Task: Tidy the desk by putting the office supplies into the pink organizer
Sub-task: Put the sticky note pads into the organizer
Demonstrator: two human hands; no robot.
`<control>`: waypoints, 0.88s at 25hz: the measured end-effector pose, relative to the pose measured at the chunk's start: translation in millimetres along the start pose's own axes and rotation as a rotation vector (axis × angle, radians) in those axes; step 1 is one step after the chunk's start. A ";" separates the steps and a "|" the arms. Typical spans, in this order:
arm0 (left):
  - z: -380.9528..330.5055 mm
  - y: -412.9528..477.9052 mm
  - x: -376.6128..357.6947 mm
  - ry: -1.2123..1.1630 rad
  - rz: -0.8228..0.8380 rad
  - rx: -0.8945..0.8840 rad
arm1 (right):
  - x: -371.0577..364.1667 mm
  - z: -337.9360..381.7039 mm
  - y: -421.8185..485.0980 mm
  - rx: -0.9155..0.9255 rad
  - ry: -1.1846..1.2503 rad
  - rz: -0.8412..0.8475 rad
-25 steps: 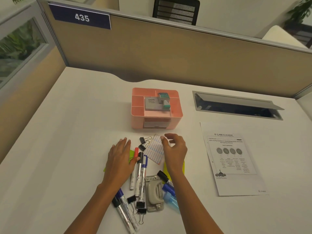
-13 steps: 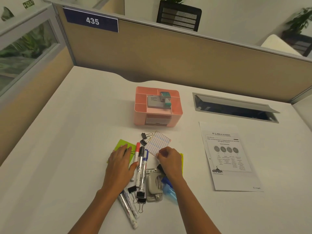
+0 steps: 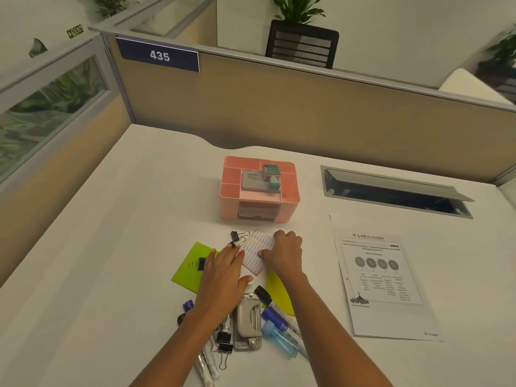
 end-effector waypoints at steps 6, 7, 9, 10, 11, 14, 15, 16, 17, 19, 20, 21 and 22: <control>-22.3 22.3 -9.1 -0.032 0.029 0.008 | -0.5 -11.7 13.4 -0.078 0.112 0.005; -23.9 25.0 -10.2 -0.050 0.043 0.020 | 1.0 -14.9 14.5 -0.086 0.164 0.014; -25.2 28.8 -11.8 -0.070 0.059 0.034 | 4.2 -22.0 15.1 -0.117 0.316 0.057; -25.8 30.1 -12.4 -0.085 0.060 0.033 | 7.3 -24.7 13.1 -0.142 0.404 0.082; -26.2 30.5 -11.4 -0.101 0.060 0.034 | 11.1 -26.3 10.2 -0.164 0.493 0.099; -31.2 28.4 -1.1 -0.135 -0.032 0.023 | 25.5 -23.5 -1.0 -0.188 0.700 0.133; -34.2 26.9 6.5 -0.170 -0.088 0.026 | 31.2 -19.4 -5.0 -0.184 0.756 0.153; -36.4 25.4 14.7 -0.210 -0.142 0.037 | 36.7 -14.6 -8.6 -0.173 0.807 0.172; -36.9 24.3 22.3 -0.249 -0.179 0.060 | 42.9 -8.7 -12.1 -0.155 0.855 0.194; -34.1 22.7 35.2 -0.324 -0.215 0.129 | 56.5 2.9 -18.2 -0.092 0.940 0.249; -31.0 22.4 40.7 -0.370 -0.227 0.170 | 65.9 7.3 -20.0 -0.049 0.967 0.264; -27.4 22.5 46.7 -0.427 -0.247 0.213 | 76.5 9.7 -20.4 -0.006 0.977 0.255; -23.5 23.7 53.1 -0.490 -0.277 0.257 | 88.6 10.0 -18.8 0.034 0.970 0.221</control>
Point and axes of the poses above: each hand's wrist, its own y-axis towards the middle knuckle, its own x-axis out of the back of the hand, z = x × y, the point moved 6 cm from there along y, towards the middle knuckle, and after that the axes turned 1 degree about y, right-handed, at the moved point
